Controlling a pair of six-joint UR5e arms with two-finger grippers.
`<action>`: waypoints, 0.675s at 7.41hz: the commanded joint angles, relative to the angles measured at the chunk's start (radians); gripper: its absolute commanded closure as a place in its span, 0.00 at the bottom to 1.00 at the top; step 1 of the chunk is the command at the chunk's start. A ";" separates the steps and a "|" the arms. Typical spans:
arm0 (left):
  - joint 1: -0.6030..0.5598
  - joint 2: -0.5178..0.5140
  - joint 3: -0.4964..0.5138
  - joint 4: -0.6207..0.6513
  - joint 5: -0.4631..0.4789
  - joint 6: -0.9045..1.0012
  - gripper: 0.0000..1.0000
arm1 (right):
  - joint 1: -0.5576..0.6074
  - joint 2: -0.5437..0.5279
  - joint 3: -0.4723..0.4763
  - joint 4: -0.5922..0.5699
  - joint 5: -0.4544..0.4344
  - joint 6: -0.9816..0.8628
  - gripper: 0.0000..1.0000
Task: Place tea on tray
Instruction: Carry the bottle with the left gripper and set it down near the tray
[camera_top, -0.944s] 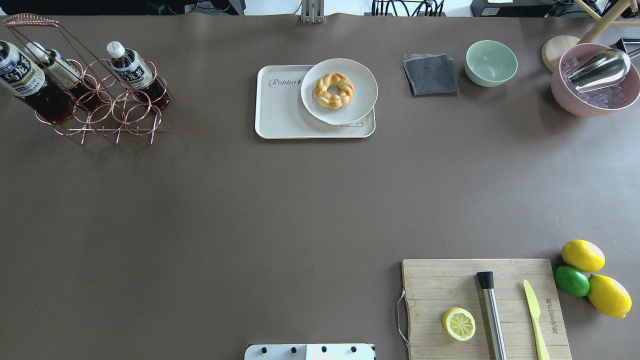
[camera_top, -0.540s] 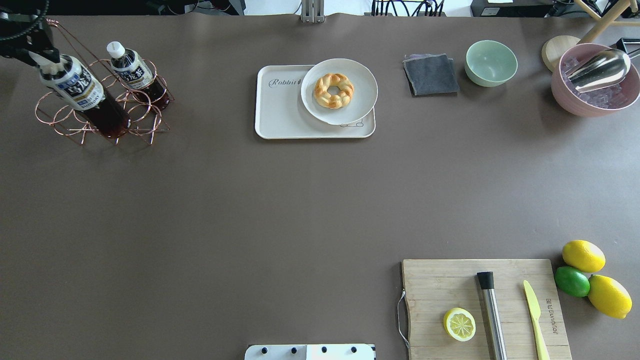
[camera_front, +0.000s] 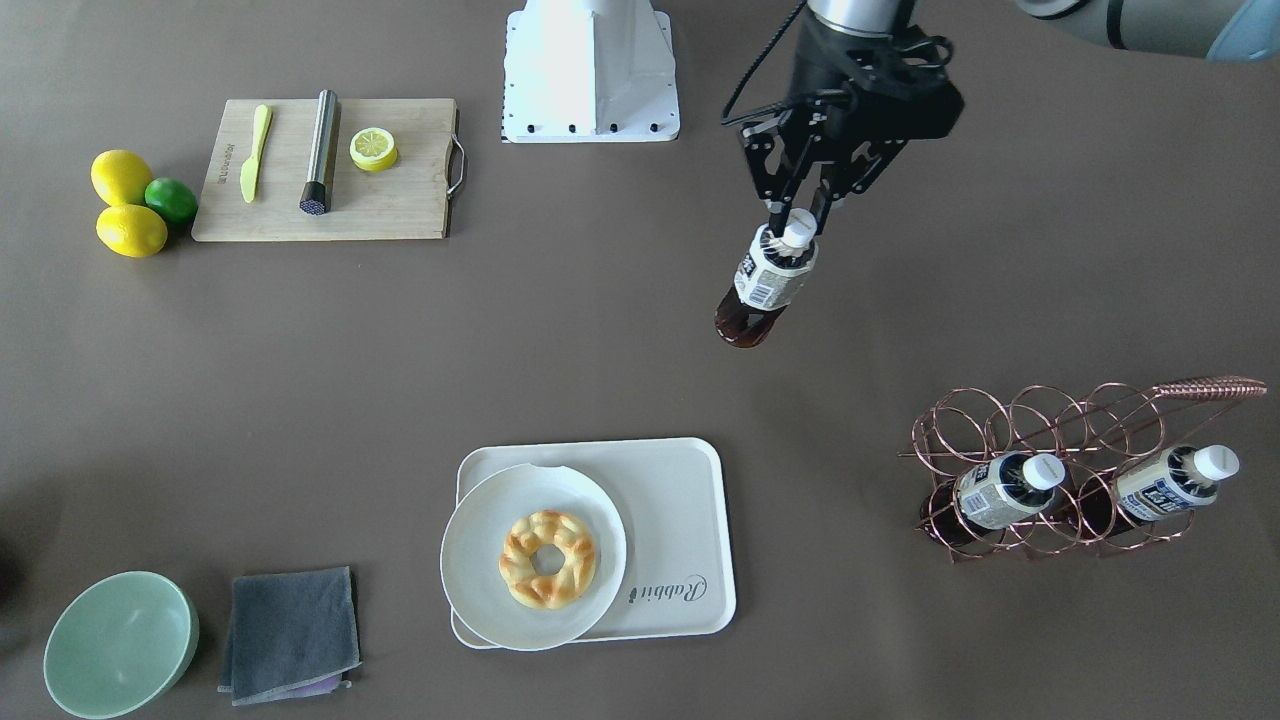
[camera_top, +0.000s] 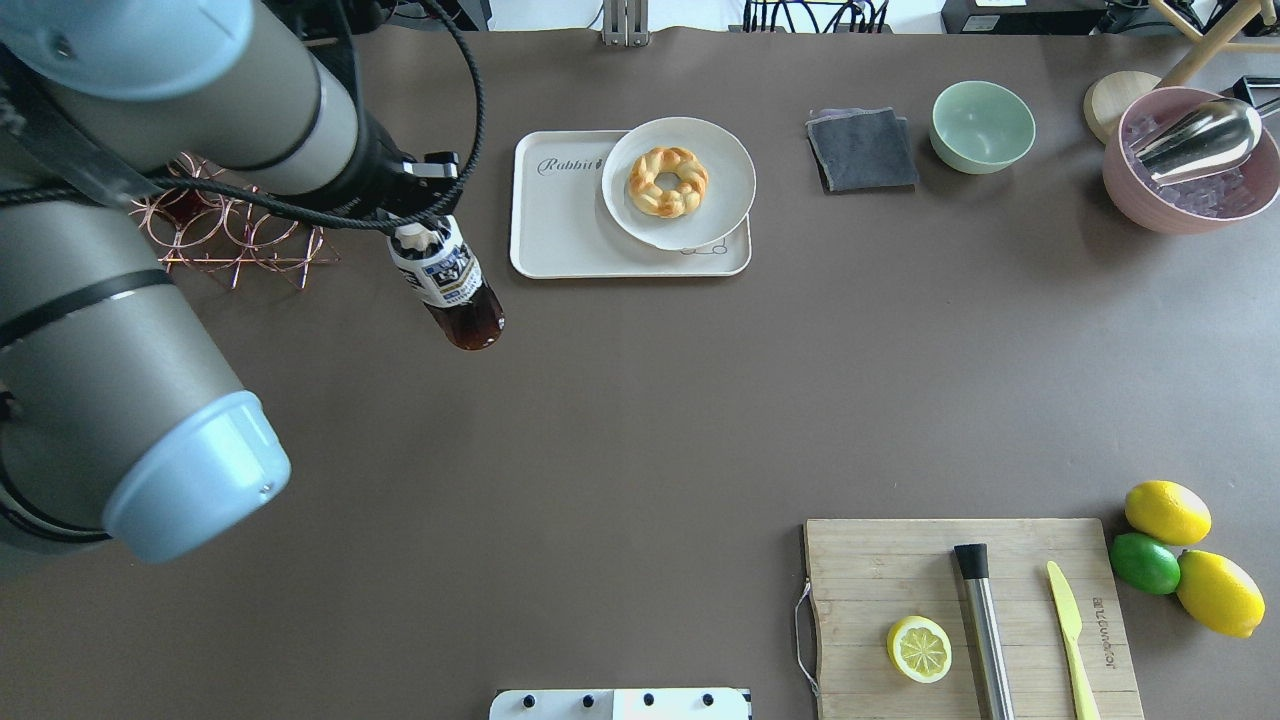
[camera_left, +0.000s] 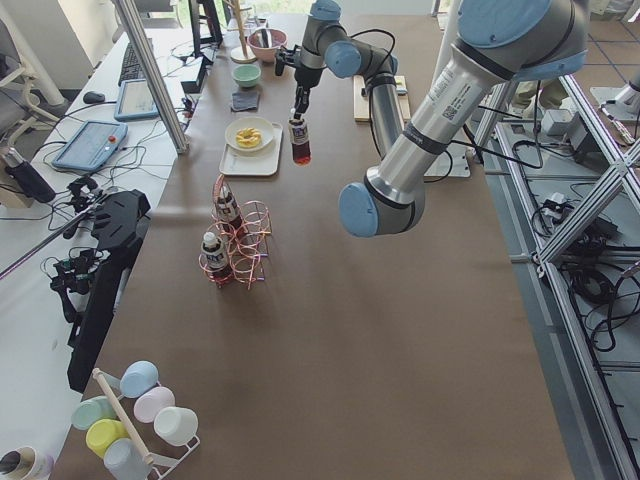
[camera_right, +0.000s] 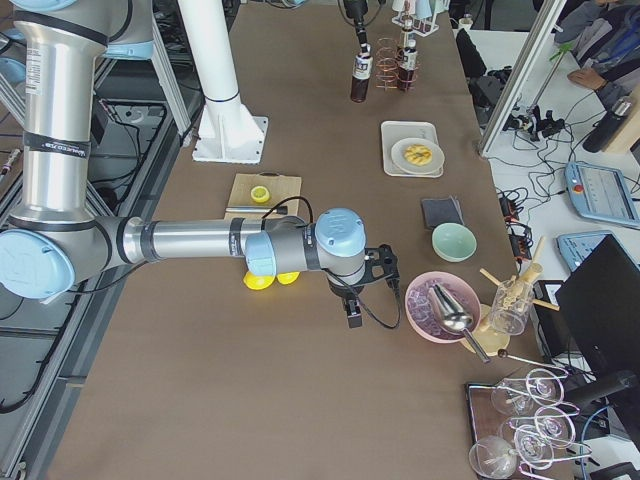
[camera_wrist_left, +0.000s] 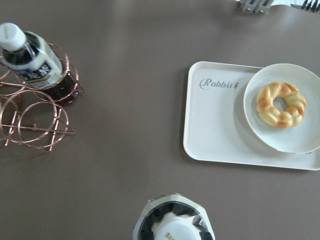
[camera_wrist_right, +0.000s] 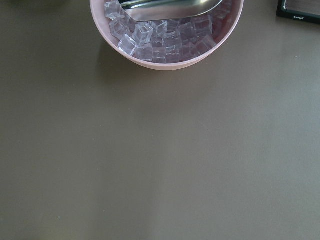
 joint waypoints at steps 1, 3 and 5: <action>0.164 -0.088 0.076 0.000 0.137 -0.045 1.00 | -0.002 -0.004 -0.001 0.000 0.002 -0.001 0.00; 0.218 -0.189 0.180 -0.005 0.150 -0.080 1.00 | -0.002 -0.015 -0.001 0.003 0.026 -0.002 0.00; 0.301 -0.185 0.188 -0.005 0.240 -0.082 1.00 | -0.002 -0.013 0.001 0.003 0.026 -0.004 0.00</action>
